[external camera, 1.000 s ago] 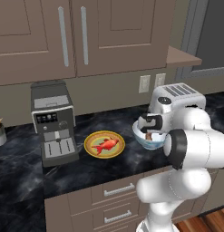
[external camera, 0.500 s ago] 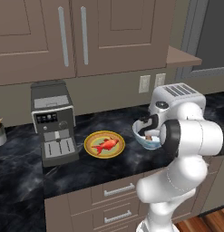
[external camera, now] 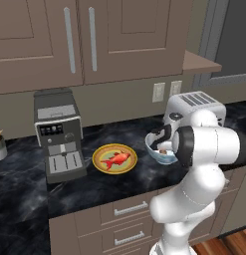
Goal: Place the fish on the plate and place the potato on the same plate.
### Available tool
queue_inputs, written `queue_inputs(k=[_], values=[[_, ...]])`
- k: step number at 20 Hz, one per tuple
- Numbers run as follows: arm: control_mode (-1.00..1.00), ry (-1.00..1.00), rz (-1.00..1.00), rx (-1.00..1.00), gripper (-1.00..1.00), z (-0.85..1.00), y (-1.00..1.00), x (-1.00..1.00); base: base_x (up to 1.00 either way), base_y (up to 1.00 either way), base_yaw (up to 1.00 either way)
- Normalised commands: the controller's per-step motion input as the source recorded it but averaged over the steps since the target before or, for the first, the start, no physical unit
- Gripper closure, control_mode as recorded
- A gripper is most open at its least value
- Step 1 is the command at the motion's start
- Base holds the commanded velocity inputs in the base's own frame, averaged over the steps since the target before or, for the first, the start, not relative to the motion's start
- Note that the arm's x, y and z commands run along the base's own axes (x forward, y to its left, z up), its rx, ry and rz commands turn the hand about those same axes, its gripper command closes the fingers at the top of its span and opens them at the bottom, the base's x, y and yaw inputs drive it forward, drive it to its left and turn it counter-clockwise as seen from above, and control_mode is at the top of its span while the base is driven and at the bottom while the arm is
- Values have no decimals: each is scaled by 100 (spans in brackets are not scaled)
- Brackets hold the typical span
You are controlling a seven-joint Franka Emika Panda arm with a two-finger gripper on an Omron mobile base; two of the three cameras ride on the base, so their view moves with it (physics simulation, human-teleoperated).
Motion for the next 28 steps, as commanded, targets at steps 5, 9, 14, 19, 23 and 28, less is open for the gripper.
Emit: queue_inputs(k=[5, 9, 14, 19, 23, 28], values=[[-100, 0, 0, 0, 100, -3, 0, 0, 0, 0, 0], [-100, 0, 0, 0, 100, 18, 0, 0, 0, 0, 0], [-100, -5, 0, 0, 100, 67, 0, 0, 0, 0, 0], [-100, -10, 0, 0, 100, 88, 1, -7, 0, 0, 0], [-100, -9, 0, 0, 100, 91, 25, -19, 0, 0, 0], [-100, -9, 0, 0, 100, 44, 94, -30, 0, 0, 0]])
